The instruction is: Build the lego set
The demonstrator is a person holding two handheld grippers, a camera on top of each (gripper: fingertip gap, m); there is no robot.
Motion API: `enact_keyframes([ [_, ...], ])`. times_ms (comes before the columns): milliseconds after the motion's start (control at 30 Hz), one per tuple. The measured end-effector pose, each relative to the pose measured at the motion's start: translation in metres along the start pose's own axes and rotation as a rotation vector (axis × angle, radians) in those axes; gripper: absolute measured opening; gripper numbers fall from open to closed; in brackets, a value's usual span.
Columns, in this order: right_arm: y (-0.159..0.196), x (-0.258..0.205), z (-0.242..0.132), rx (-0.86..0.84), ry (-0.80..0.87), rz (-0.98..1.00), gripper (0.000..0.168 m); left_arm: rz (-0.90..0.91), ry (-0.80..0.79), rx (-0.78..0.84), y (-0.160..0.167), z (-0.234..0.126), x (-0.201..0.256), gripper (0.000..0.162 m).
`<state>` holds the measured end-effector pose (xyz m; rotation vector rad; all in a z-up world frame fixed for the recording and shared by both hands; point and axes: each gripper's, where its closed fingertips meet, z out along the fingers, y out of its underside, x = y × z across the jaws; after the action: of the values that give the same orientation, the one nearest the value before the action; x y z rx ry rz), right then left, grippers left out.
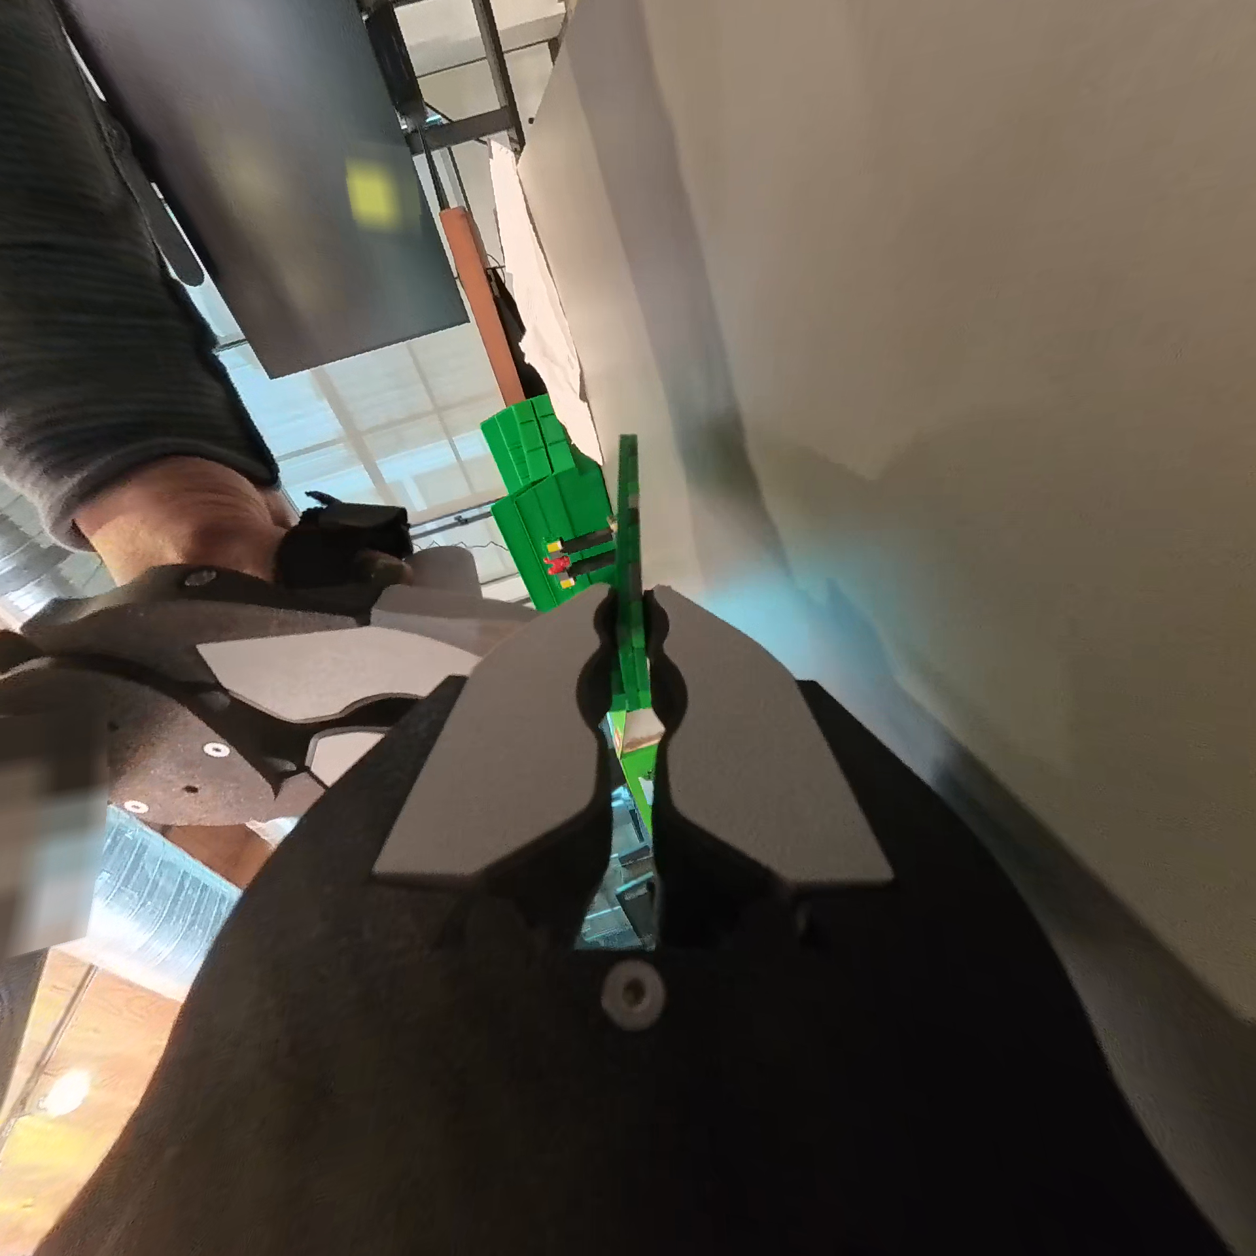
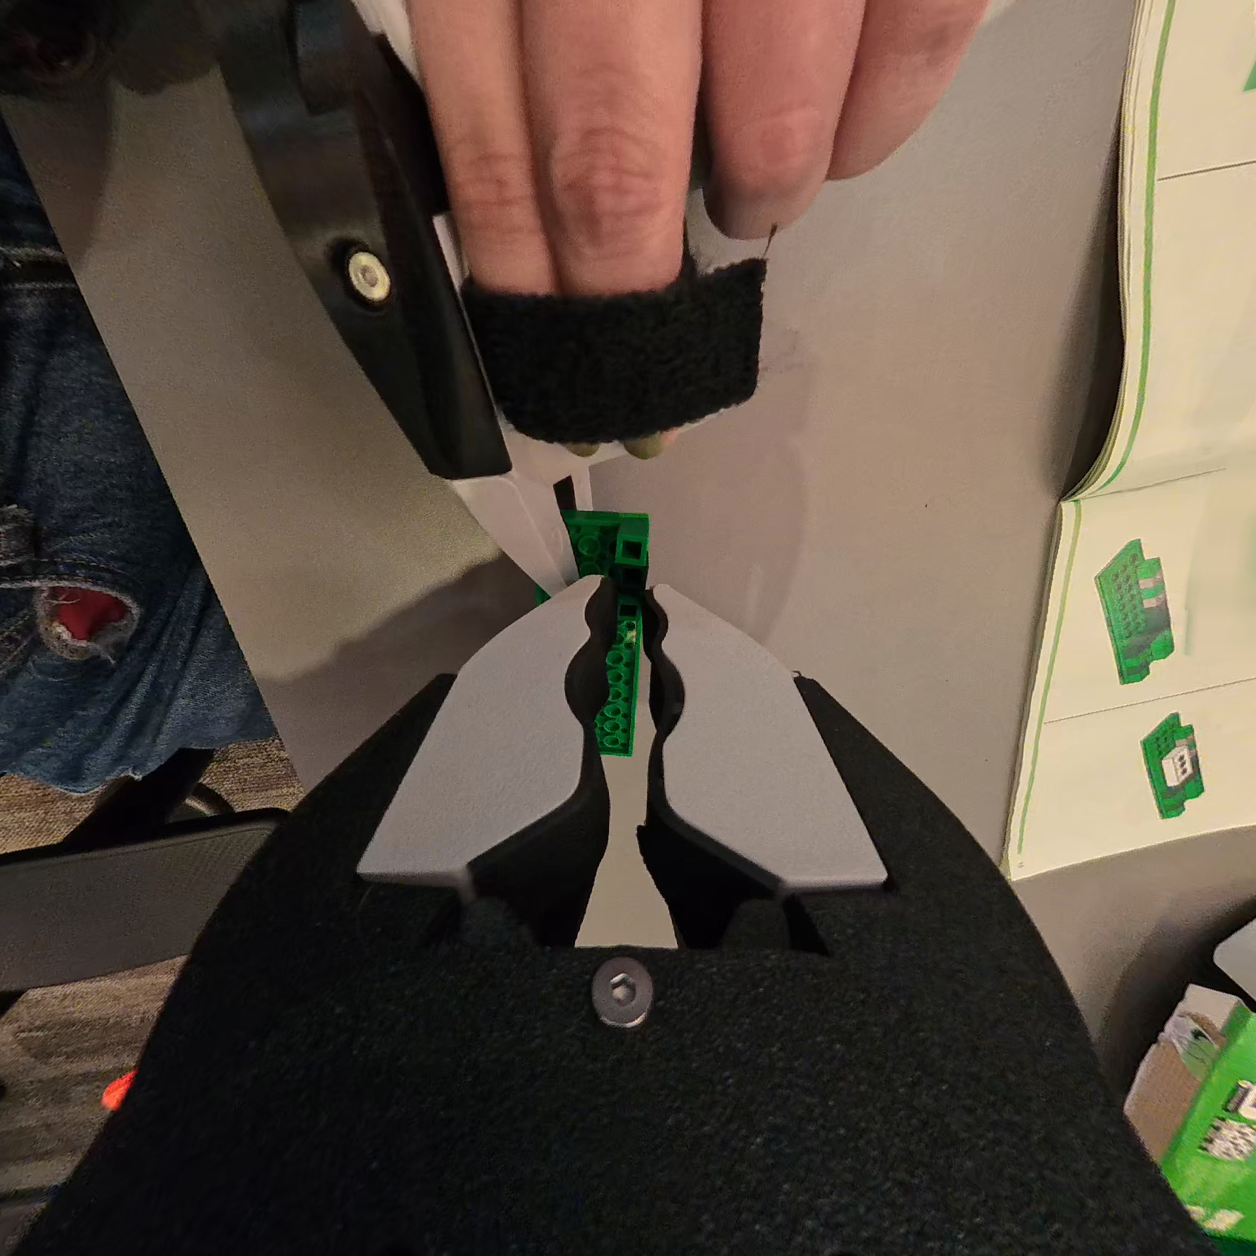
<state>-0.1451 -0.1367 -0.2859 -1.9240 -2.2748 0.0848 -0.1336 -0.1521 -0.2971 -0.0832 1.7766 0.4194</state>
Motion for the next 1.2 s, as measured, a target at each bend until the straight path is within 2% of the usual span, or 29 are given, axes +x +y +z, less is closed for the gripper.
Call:
enact_keyframes([
  [200, 0.001, -0.003, 0.003, 0.005, -0.036, 0.040, 0.007, -0.015, 0.025, 0.021, -0.003, 0.000, 0.003, 0.006],
  [567, 0.006, -0.008, 0.003, 0.298, -0.064, 0.265, 0.007, -0.088, 0.056, 0.064, -0.007, 0.000, 0.006, 0.006],
  [933, 0.033, -0.023, 0.008, 0.157, -0.109, 0.286, 0.007, -0.091, 0.071, 0.071, -0.008, 0.000, 0.008, 0.006],
  [1200, 0.035, -0.025, 0.014, 0.095, -0.093, 0.260, 0.007, -0.089, 0.075, 0.069, -0.008, 0.000, 0.009, 0.006],
])
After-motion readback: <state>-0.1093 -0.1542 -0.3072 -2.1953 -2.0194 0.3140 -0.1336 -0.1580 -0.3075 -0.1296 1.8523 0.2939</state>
